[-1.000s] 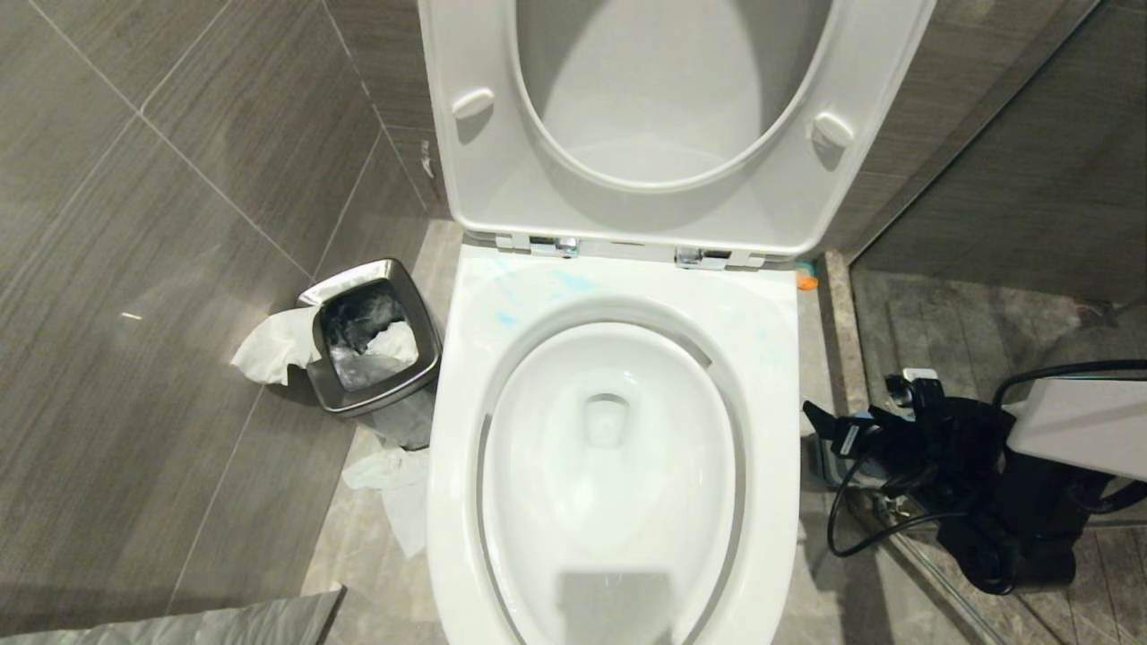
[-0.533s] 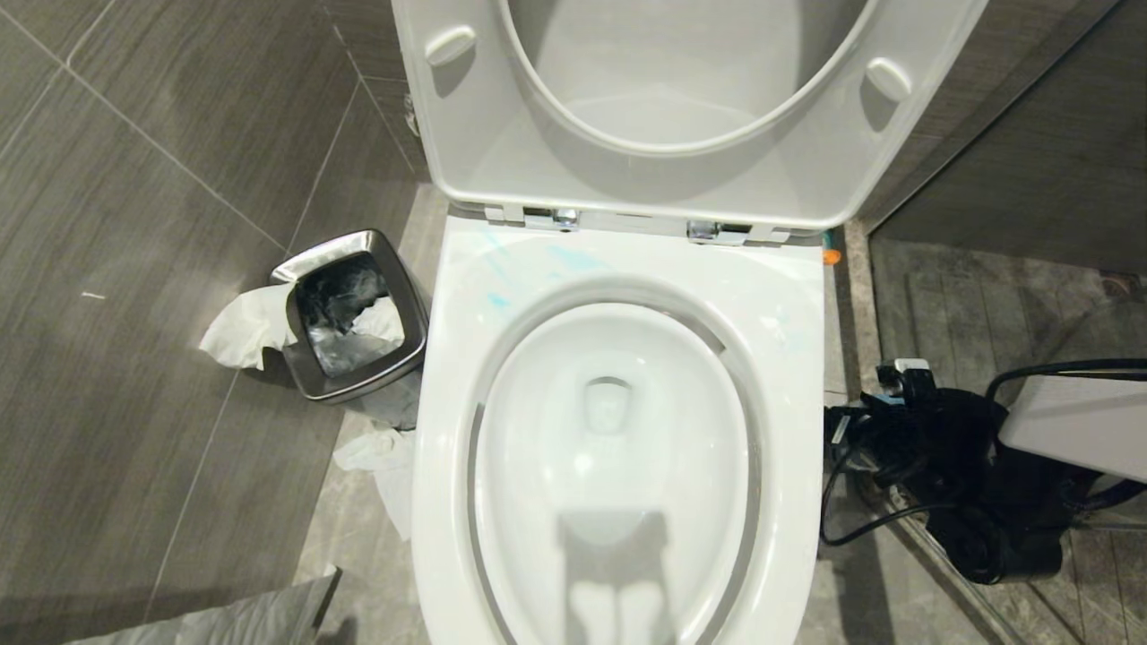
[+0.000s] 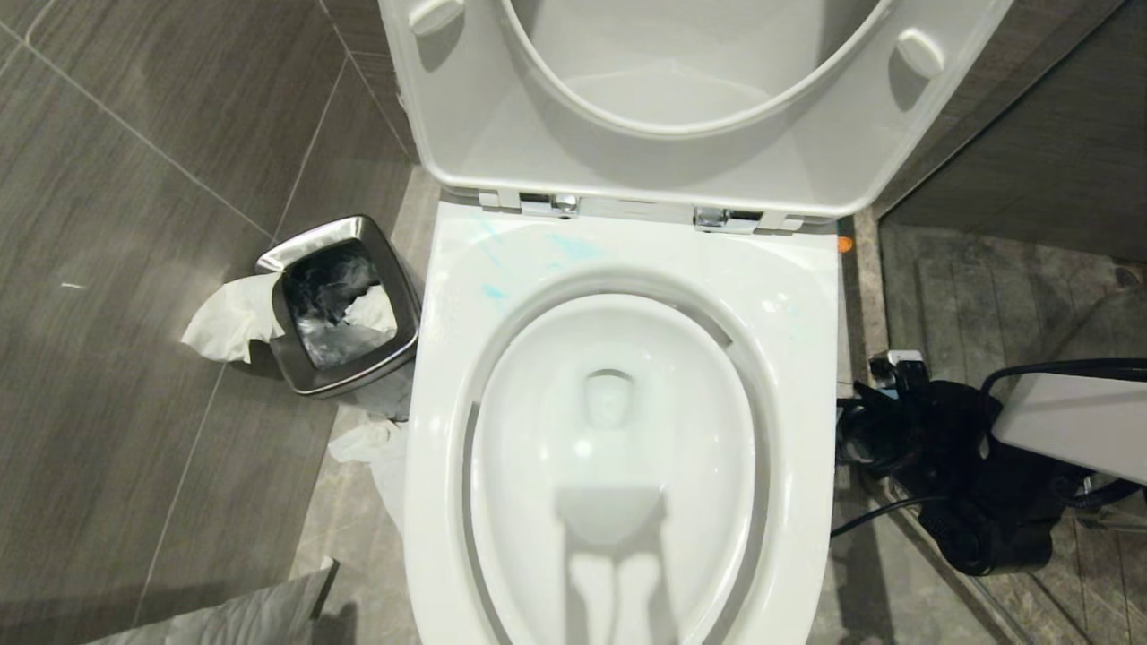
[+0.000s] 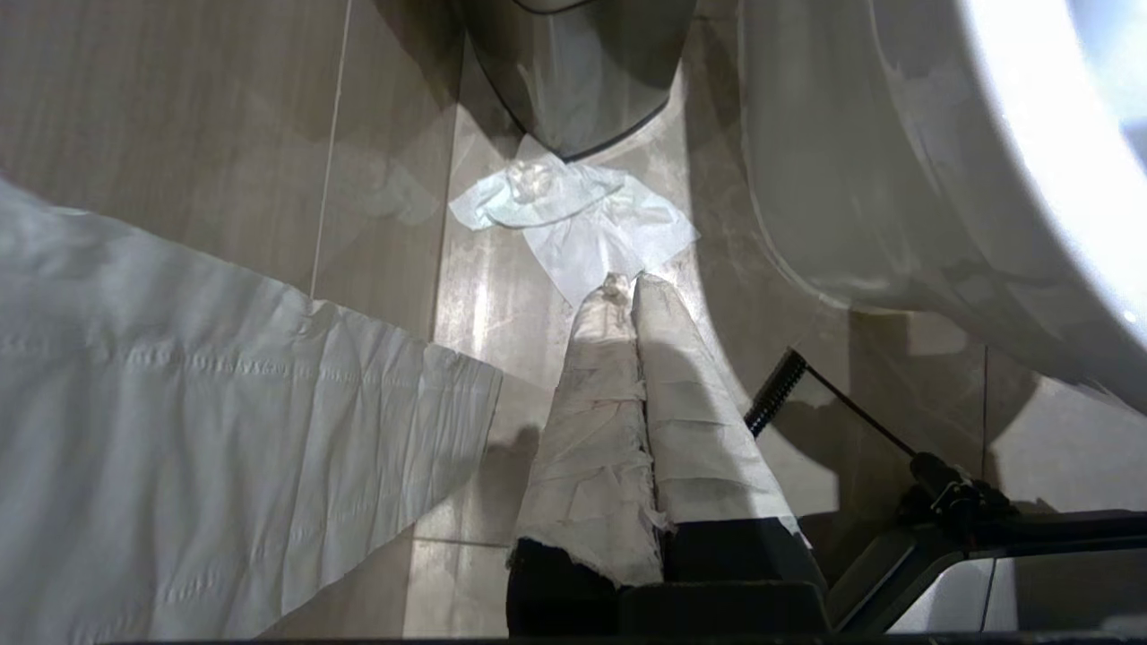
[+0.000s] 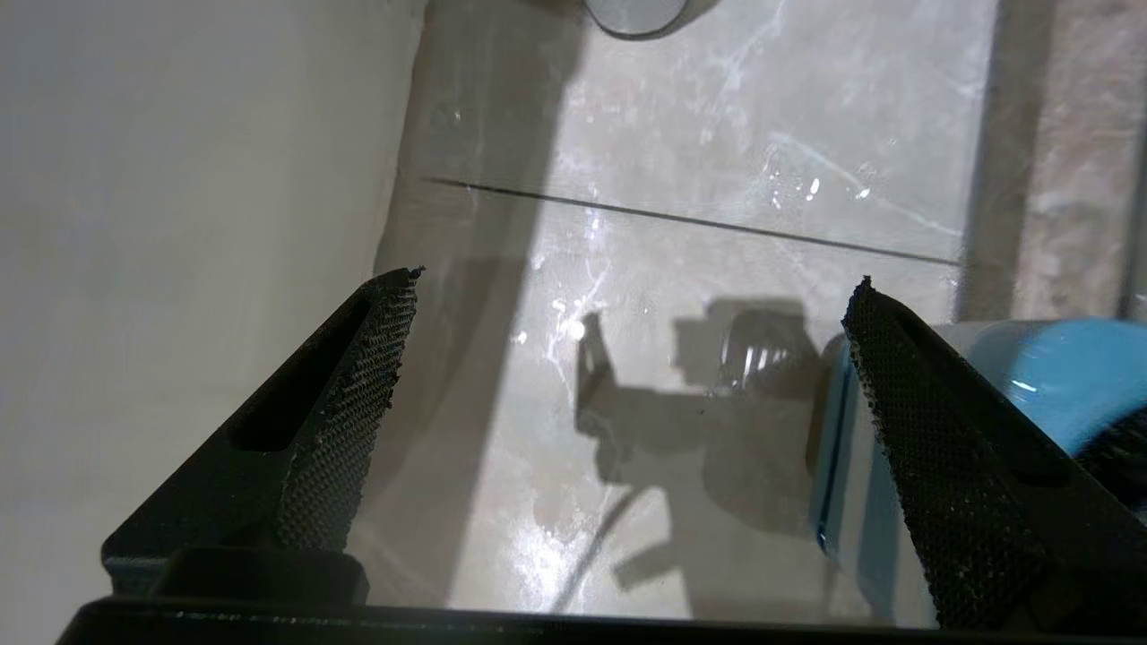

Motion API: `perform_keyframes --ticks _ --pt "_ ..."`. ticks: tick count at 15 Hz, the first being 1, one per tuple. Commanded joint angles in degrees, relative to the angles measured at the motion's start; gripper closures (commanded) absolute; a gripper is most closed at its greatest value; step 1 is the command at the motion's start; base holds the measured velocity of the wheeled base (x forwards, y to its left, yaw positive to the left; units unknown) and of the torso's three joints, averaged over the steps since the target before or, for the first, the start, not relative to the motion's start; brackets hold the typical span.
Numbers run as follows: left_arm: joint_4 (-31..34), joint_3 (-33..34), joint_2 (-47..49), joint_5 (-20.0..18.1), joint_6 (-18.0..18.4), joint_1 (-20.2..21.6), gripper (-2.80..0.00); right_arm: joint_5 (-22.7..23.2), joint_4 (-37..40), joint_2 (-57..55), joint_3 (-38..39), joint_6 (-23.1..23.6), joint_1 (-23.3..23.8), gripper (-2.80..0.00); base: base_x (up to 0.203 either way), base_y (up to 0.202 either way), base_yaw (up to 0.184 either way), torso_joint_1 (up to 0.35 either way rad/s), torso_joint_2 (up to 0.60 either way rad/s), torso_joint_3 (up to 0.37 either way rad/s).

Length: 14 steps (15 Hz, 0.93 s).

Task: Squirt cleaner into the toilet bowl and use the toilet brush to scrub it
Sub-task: Pour in the cleaning agent

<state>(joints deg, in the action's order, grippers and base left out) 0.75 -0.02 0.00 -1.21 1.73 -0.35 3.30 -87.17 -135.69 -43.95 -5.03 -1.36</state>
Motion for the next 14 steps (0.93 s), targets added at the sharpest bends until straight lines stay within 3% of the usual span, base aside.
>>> perform_keyframes --ticks 1,5,14 --pt "0.04 0.02 0.09 -0.02 0.03 0.0 0.0 -0.13 -0.49 -0.1 -0.87 0.06 -0.05 -2.8 0.0 0.0 0.0 0.005 0.01 -0.189" --pt "-0.13 0.02 0.07 0.15 -0.43 0.0 0.0 -0.23 -0.49 0.34 -2.45 0.73 -0.05 -2.8 0.0 0.0 0.0 0.002 0.0 -0.123" --pt "-0.13 0.1 0.04 0.15 -0.76 0.0 0.0 -0.11 -0.49 -1.89 -15.01 4.9 -0.11 -2.8 0.0 0.0 0.0 0.0 0.0 -0.003"
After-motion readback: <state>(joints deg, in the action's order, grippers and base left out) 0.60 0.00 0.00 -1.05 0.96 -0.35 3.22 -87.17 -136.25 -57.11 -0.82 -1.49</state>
